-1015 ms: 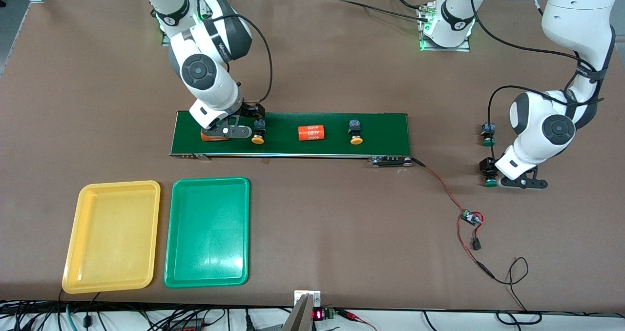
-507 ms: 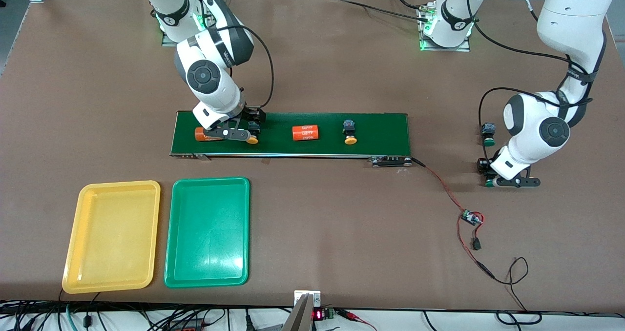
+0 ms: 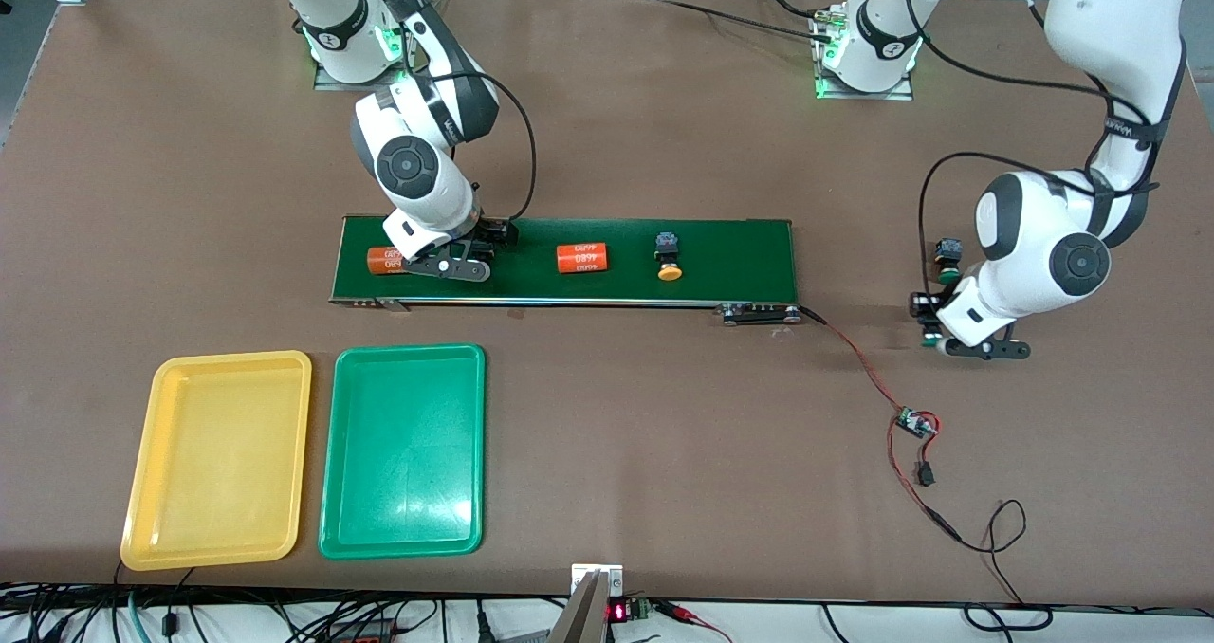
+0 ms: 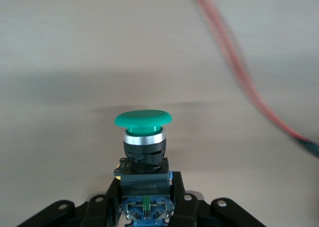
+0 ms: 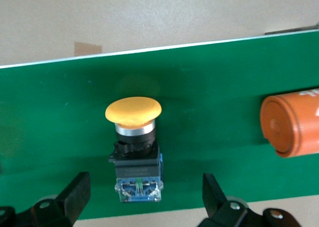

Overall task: Sort buttons by color to trays
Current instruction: 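Carry the yellow button toward the yellow tray while the left places green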

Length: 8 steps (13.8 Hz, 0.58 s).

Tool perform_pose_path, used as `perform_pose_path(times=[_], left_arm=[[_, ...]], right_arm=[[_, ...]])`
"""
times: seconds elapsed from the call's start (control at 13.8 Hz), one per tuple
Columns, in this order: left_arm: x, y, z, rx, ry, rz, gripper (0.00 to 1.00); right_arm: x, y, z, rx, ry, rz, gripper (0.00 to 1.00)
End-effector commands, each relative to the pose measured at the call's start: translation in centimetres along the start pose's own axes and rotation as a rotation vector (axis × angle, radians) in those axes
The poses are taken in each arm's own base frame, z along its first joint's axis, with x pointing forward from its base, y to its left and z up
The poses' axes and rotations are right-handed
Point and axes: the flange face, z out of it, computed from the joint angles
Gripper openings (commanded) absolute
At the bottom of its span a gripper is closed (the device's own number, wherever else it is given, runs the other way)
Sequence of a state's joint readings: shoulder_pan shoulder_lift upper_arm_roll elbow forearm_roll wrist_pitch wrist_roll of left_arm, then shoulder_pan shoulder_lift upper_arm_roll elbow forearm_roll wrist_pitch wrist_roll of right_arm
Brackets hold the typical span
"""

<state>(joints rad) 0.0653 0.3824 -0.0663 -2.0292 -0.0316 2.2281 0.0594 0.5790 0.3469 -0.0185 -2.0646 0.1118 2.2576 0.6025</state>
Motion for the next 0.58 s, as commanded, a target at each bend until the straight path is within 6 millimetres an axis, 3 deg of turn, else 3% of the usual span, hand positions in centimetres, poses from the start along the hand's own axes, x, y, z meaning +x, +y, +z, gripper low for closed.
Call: perform_pose_path(times=[0.0, 0.07, 0.22, 0.29, 0.36, 0.51], left_arm=[[-1.1, 6.0, -2.5, -0.072, -0.033, 0.061, 0.24], [-1.6, 9.2, -2.2, -0.080, -0.049, 0.107, 0.24], [-2.8, 15.6, -1.6, -0.087, -0.061, 0.108, 0.24], [-3.4, 18.2, -1.6, -0.089, -0.063, 0.099, 0.24], [-3.9, 20.2, -1.4, -0.094, -0.059, 0.089, 0.24], [-6.0, 26.3, 0.3, -0.107, -0.039, 0.031, 0.25]], right_arm=[[-0.2, -0.1, 0.5, -0.004, 0.012, -0.001, 0.93], [0.0, 0.1, 0.6, -0.006, 0.010, 0.002, 0.65], [0.5, 0.6, 0.5, -0.002, 0.011, 0.016, 0.35], [0.6, 0.6, 0.2, 0.001, 0.013, 0.020, 0.25], [0.9, 0.8, 0.0, 0.002, 0.018, 0.023, 0.19], [2.5, 1.7, -1.3, 0.013, 0.045, 0.034, 0.11]])
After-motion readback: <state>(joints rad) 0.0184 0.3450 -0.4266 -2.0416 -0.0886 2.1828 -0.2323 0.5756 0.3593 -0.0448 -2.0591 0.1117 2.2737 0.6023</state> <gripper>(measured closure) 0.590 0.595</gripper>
